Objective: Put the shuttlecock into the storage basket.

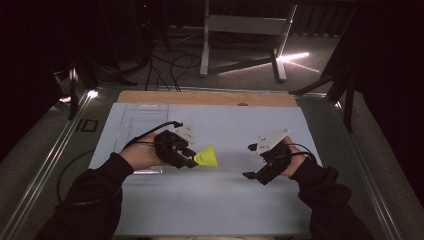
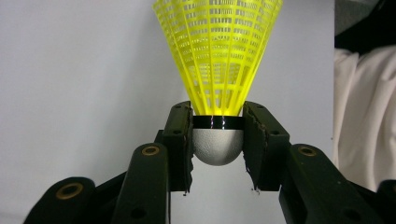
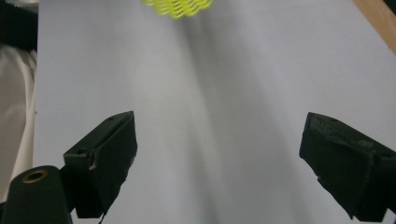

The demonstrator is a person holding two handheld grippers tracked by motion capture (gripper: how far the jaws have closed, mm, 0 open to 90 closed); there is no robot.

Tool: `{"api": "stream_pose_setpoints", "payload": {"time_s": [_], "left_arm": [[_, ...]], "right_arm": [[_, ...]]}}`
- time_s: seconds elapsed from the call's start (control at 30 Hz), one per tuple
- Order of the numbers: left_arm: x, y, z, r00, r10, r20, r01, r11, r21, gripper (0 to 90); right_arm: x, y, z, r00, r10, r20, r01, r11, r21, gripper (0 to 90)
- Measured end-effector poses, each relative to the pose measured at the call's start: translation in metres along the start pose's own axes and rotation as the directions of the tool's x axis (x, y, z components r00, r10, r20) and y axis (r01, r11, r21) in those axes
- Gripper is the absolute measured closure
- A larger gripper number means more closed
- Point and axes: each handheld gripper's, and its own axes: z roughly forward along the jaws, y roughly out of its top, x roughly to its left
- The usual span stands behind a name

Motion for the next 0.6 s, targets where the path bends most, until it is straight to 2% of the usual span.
{"api": "stream_pose_setpoints", "payload": {"time_s": [0.03,0.13,0.17,0.2,0.3,0.33,0.37,0.5,0.53,0.57,0.6], "left_arm": [[0.000,-0.002,-0.002,0.9998,0.000,-0.018,0.000,1.0000,-0.003,65.6],[0.002,-0.006,-0.010,0.9990,-0.024,-0.038,0.024,0.9996,-0.013,65.6],[0.004,-0.008,-0.012,0.9989,-0.035,-0.029,0.035,0.9993,-0.009,65.6],[0.004,-0.009,-0.015,0.9982,-0.038,-0.046,0.037,0.9992,-0.013,65.6],[0.008,-0.016,-0.022,0.9953,-0.074,-0.063,0.073,0.9971,-0.022,65.6],[0.010,-0.018,-0.024,0.9950,-0.086,-0.052,0.085,0.9962,-0.015,65.6],[0.010,-0.020,-0.026,0.9932,-0.089,-0.076,0.087,0.9959,-0.021,65.6],[0.016,-0.029,-0.033,0.9848,-0.144,-0.097,0.143,0.9895,-0.021,65.6],[0.017,-0.032,-0.035,0.9811,-0.155,-0.117,0.152,0.9879,-0.028,65.6],[0.019,-0.034,-0.037,0.9767,-0.180,-0.117,0.178,0.9837,-0.028,65.6],[0.020,-0.037,-0.039,0.9738,-0.184,-0.134,0.182,0.9830,-0.026,65.6]], "right_arm": [[0.001,-0.001,-0.001,1.0000,0.003,0.002,-0.003,1.000,-0.015,11.3],[0.002,-0.004,-0.003,0.9998,0.018,0.002,-0.017,0.999,-0.050,11.2],[0.002,-0.005,-0.004,0.9998,0.021,0.000,-0.021,0.998,-0.057,10.6],[0.002,-0.007,-0.004,0.9996,0.030,-0.002,-0.030,0.997,-0.068,10.7],[0.005,-0.012,-0.006,0.9991,0.042,-0.004,-0.043,0.995,-0.089,10.1],[0.006,-0.014,-0.007,0.9987,0.050,-0.006,-0.050,0.994,-0.097,10.1],[0.006,-0.016,-0.007,0.9983,0.057,-0.009,-0.058,0.994,-0.096,10.1],[0.008,-0.024,-0.009,0.9967,0.081,-0.003,-0.081,0.991,-0.105,10.1],[0.009,-0.027,-0.009,0.9958,0.091,-0.005,-0.091,0.989,-0.113,10.1],[0.010,-0.029,-0.010,0.9952,0.098,0.000,-0.097,0.988,-0.120,10.1],[0.013,-0.033,-0.012,0.9947,0.103,0.001,-0.102,0.985,-0.137,10.0]]}}
